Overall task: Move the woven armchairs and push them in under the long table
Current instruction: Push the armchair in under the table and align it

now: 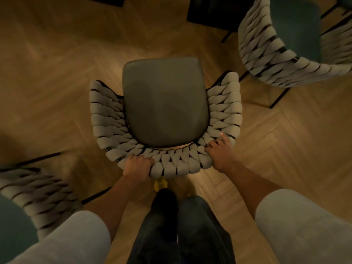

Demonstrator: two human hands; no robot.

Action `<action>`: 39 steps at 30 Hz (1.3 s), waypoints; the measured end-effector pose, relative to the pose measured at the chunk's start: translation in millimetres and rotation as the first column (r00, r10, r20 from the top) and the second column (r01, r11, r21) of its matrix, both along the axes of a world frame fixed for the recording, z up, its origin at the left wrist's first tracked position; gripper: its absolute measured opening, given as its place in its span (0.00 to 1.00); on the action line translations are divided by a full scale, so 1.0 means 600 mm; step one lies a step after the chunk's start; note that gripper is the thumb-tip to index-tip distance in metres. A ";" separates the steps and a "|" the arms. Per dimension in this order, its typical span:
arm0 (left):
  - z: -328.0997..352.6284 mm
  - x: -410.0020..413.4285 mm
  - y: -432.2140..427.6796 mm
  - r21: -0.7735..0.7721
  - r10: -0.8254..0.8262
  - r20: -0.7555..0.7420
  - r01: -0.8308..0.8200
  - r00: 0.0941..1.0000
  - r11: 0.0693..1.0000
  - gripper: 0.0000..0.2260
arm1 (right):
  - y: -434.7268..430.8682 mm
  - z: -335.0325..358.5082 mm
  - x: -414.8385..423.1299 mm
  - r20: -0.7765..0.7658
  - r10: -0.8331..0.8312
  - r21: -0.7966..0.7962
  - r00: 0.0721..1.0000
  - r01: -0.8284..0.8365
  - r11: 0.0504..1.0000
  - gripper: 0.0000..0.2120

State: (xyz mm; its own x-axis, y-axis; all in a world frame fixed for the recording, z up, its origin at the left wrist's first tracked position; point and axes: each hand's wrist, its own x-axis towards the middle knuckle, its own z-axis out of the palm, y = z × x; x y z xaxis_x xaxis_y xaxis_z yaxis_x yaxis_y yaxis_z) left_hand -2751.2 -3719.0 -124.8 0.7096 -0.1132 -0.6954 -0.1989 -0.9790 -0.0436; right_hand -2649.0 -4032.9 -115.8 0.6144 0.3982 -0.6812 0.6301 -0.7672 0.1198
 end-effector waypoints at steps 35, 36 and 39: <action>-0.007 0.814 0.171 0.080 -0.133 -0.083 0.140 0.988 0.987 0.26 | 0.147 -0.015 0.738 -0.022 -0.159 0.100 0.987 0.160 0.982 0.23; -0.007 0.832 0.179 0.077 -0.142 -0.084 0.148 0.986 0.986 0.26 | 0.154 -0.013 0.750 -0.020 -0.169 0.099 0.985 0.170 0.980 0.24; -0.011 0.880 0.208 0.079 -0.199 -0.080 0.205 0.977 0.975 0.25 | 0.180 -0.007 0.778 -0.017 -0.197 0.087 0.980 0.198 0.976 0.25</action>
